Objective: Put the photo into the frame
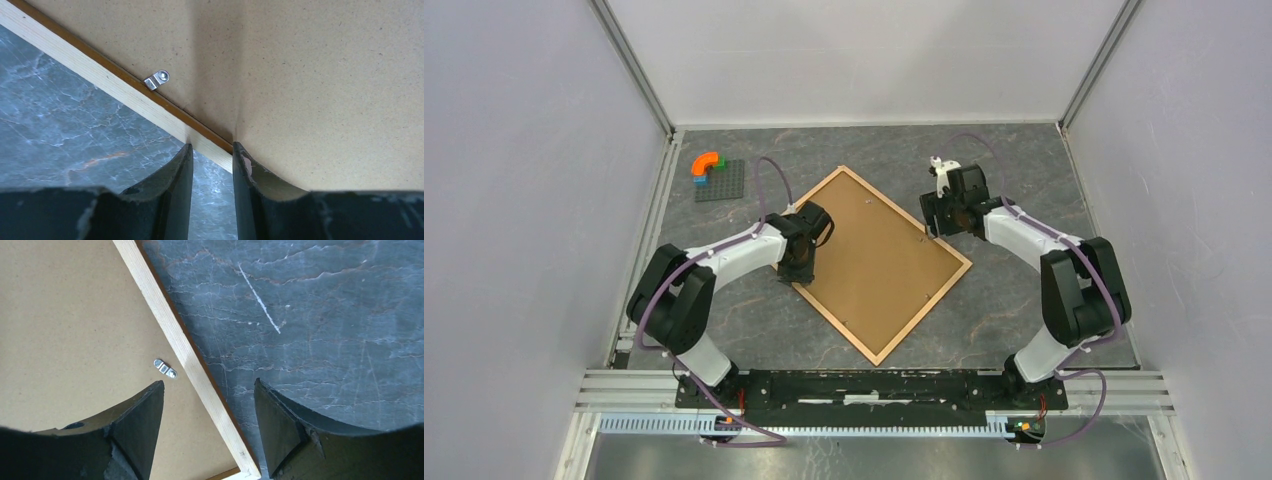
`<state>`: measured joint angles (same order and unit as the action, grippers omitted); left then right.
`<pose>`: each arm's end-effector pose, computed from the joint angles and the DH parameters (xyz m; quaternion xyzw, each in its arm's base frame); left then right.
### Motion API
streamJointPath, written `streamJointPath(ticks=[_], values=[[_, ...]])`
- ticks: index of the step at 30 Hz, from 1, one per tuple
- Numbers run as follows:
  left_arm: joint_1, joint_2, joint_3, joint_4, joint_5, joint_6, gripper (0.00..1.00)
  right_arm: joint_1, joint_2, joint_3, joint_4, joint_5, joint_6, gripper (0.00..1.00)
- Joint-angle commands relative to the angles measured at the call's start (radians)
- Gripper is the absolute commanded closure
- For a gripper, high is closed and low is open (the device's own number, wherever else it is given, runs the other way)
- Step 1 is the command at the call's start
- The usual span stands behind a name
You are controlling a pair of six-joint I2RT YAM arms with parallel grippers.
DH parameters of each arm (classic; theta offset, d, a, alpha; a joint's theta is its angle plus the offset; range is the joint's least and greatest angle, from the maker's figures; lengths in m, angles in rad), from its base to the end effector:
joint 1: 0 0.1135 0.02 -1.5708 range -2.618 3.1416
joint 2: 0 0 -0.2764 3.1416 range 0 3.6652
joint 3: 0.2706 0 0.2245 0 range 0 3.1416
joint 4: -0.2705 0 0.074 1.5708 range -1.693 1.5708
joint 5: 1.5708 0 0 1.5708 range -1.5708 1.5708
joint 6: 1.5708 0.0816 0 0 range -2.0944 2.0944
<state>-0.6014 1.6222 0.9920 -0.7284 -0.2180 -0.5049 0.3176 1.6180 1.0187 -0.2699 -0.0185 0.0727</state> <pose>0.2382 -0.1420 0.1603 0.0362 0.9879 0.0367 0.1464 0.3282 0.1095 0.1983 -0.1178 0.9316 0.0752 0.3355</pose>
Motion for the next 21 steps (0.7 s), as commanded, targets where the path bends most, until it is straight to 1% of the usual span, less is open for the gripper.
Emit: streamJointPath(ticks=[1,4,8,17,21], values=[[0.012,0.047,0.041,-0.040,-0.038,0.167,0.95,0.005,0.017,0.014,0.041,-0.041,-0.017,0.29],[0.015,0.066,0.075,-0.039,-0.048,0.170,0.95,0.016,0.010,-0.046,0.080,-0.043,-0.015,0.31],[0.015,0.084,0.094,-0.038,-0.051,0.177,0.95,0.029,0.030,-0.079,0.119,-0.042,-0.015,0.33],[0.015,0.079,0.053,-0.016,-0.031,0.158,0.95,0.064,0.070,-0.069,0.141,0.009,-0.019,0.33],[0.015,0.079,0.055,-0.017,-0.028,0.157,0.96,0.070,0.089,-0.074,0.159,0.055,-0.016,0.36]])
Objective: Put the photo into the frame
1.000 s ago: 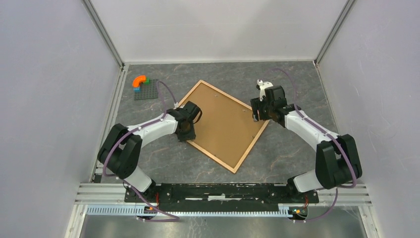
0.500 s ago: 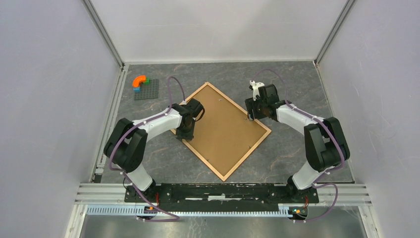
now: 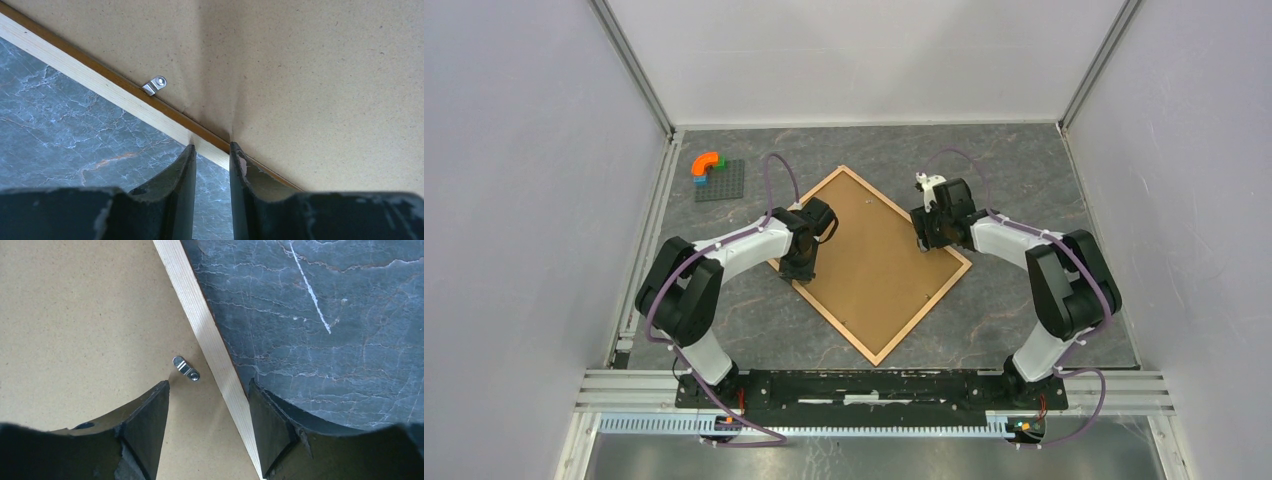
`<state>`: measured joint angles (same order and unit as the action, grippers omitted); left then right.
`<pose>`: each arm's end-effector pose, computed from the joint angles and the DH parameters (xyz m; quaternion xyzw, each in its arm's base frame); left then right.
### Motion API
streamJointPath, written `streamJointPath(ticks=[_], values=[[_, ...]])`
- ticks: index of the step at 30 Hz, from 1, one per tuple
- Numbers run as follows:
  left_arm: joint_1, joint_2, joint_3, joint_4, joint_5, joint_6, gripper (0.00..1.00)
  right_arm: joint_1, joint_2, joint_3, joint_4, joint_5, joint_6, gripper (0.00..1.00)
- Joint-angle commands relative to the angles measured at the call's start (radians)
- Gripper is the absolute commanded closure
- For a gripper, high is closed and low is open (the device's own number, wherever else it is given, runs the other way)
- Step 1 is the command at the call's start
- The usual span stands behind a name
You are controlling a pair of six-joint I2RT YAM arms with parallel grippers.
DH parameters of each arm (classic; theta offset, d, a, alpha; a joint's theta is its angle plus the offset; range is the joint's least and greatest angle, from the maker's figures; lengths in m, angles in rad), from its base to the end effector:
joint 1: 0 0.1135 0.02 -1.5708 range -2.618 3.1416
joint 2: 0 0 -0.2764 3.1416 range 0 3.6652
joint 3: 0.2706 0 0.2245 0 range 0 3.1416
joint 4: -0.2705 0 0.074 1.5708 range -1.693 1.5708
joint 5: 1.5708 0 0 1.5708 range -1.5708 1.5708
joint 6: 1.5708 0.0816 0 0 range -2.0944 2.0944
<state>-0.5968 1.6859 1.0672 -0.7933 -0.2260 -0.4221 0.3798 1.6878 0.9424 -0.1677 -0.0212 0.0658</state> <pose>0.2477 -0.1462 0.1599 0.0775 0.9875 0.0597 0.1237 0.3217 0.1303 0.1623 -0.1513 0.9342 0.0811 0.3128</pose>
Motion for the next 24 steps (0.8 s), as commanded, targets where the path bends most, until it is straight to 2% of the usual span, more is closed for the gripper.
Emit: streamJointPath(ticks=[1,11,24], values=[[0.011,0.016,-0.019,0.048,-0.020,0.074,0.96,0.008,0.023,-0.002,0.065,0.061,-0.009,0.36],[0.011,0.015,-0.027,0.051,-0.015,0.065,0.97,0.024,0.054,-0.012,0.093,0.095,0.003,0.41],[0.011,0.029,-0.024,0.058,-0.002,0.050,0.98,0.055,0.052,-0.019,0.028,0.161,0.092,0.64]])
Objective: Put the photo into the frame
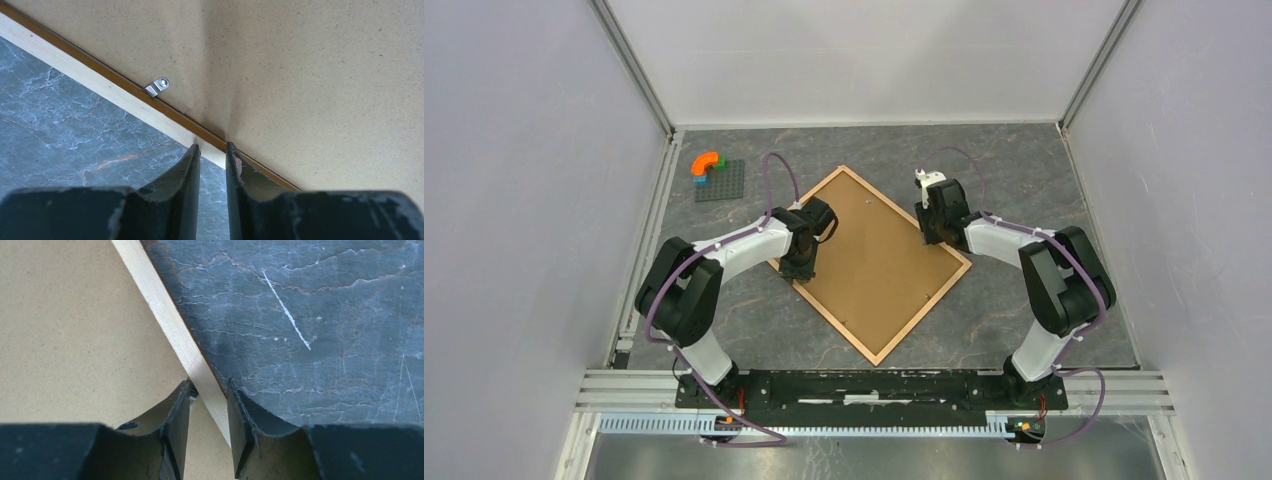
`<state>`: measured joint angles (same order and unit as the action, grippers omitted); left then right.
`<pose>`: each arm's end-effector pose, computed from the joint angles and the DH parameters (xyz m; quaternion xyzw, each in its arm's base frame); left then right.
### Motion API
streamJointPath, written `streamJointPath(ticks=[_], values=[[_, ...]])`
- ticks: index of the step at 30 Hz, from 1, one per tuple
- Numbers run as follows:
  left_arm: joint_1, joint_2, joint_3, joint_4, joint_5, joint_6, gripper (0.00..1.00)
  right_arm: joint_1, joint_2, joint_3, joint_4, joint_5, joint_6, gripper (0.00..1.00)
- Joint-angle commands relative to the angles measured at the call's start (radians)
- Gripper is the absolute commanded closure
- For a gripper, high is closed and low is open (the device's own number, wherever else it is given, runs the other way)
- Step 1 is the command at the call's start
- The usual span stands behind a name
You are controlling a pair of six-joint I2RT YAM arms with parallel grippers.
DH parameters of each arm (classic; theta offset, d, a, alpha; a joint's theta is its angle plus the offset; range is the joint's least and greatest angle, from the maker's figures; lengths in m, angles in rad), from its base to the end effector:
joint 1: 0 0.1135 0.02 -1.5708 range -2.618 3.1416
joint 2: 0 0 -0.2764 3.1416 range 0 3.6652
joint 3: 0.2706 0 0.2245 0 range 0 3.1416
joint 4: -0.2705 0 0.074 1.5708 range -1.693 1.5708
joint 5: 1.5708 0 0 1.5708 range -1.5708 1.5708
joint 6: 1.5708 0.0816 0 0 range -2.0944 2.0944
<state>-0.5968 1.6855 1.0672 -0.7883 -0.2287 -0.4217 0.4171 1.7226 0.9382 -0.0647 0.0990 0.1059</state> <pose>0.2484 -0.1464 0.1602 0.0773 0.9871 0.0595 0.1266 0.3323 0.1384 0.1599 -0.1275 0.9259 0.0465 0.3527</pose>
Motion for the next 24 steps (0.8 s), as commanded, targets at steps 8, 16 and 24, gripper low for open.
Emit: streamJointPath(ticks=[8,16,24], values=[[0.011,0.031,-0.021,0.052,0.012,0.035,0.98,0.062,0.047,0.028,-0.165,0.084,0.128,0.71],[0.011,0.043,-0.008,0.060,0.031,0.012,0.98,0.074,0.012,0.014,-0.170,0.057,0.167,0.70],[0.009,0.076,0.045,0.074,0.046,-0.021,0.98,0.016,-0.119,-0.082,-0.102,-0.110,0.195,0.42]])
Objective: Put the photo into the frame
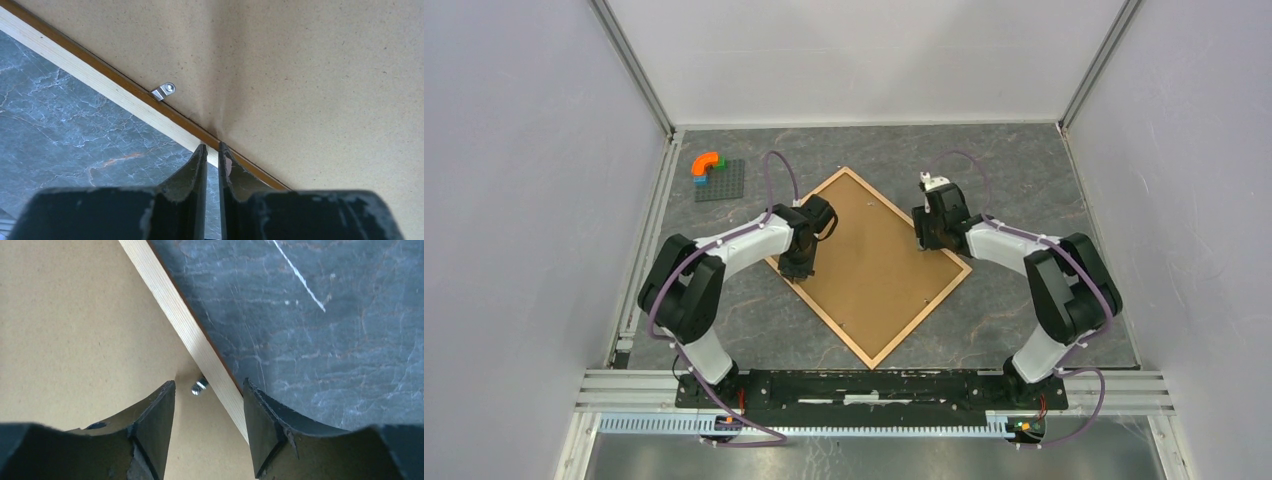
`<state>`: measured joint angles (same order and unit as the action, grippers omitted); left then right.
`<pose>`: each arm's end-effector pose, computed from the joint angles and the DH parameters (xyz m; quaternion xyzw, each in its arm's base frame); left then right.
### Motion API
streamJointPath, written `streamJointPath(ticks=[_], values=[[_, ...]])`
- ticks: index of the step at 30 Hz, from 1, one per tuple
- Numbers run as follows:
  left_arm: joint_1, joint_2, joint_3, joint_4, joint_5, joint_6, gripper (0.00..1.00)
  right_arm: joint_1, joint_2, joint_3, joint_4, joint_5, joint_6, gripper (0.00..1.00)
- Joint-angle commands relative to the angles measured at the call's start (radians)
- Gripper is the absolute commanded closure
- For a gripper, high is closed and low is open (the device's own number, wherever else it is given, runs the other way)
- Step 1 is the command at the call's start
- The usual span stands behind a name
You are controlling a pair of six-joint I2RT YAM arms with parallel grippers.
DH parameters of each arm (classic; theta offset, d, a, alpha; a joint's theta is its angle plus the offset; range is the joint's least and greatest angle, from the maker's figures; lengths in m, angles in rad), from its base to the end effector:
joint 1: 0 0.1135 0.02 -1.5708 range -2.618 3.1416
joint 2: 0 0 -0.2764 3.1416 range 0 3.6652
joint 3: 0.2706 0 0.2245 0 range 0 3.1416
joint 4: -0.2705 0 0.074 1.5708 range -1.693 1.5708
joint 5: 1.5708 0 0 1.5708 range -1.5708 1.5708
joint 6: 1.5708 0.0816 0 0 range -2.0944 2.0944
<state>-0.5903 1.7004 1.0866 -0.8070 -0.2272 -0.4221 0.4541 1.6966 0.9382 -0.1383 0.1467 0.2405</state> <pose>0.2512 -0.1462 0.1603 0.0748 0.9880 0.0627 0.1200 0.3194 0.1426 0.1616 -0.0762 0.9384 0.0472 0.3337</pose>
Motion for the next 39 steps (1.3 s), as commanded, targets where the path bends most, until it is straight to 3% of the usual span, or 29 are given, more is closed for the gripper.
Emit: streamJointPath(ticks=[1,12,18,21,24,26,30,34,39], values=[[0.004,0.073,0.040,0.092,0.042,-0.023,0.98,-0.028,-0.118,-0.110,-0.019,-0.186,0.066,0.42],[0.003,0.212,0.236,0.092,0.070,-0.042,0.98,-0.038,-0.397,-0.426,0.046,-0.237,0.123,0.40],[0.003,0.160,0.279,0.009,0.044,-0.098,0.92,-0.047,-0.467,-0.435,0.006,-0.169,0.080,0.36],[0.003,0.022,0.189,0.006,0.039,-0.158,0.76,-0.064,-0.457,-0.391,-0.019,-0.156,0.035,0.34],[0.008,-0.127,0.081,-0.027,0.011,-0.249,0.41,-0.071,-0.440,-0.343,-0.023,-0.155,0.012,0.34],[0.015,-0.217,0.000,-0.044,0.010,-0.337,0.29,-0.070,-0.424,-0.309,-0.021,-0.165,0.006,0.33],[0.033,-0.368,-0.181,-0.026,0.084,-0.574,0.24,-0.070,-0.386,-0.242,-0.013,-0.181,0.004,0.33],[0.039,-0.443,-0.332,0.117,0.145,-0.766,0.27,-0.069,-0.350,-0.178,-0.024,-0.191,0.000,0.33],[0.043,-0.372,-0.371,0.233,0.180,-0.807,0.33,-0.069,-0.355,-0.166,-0.024,-0.197,0.000,0.33]])
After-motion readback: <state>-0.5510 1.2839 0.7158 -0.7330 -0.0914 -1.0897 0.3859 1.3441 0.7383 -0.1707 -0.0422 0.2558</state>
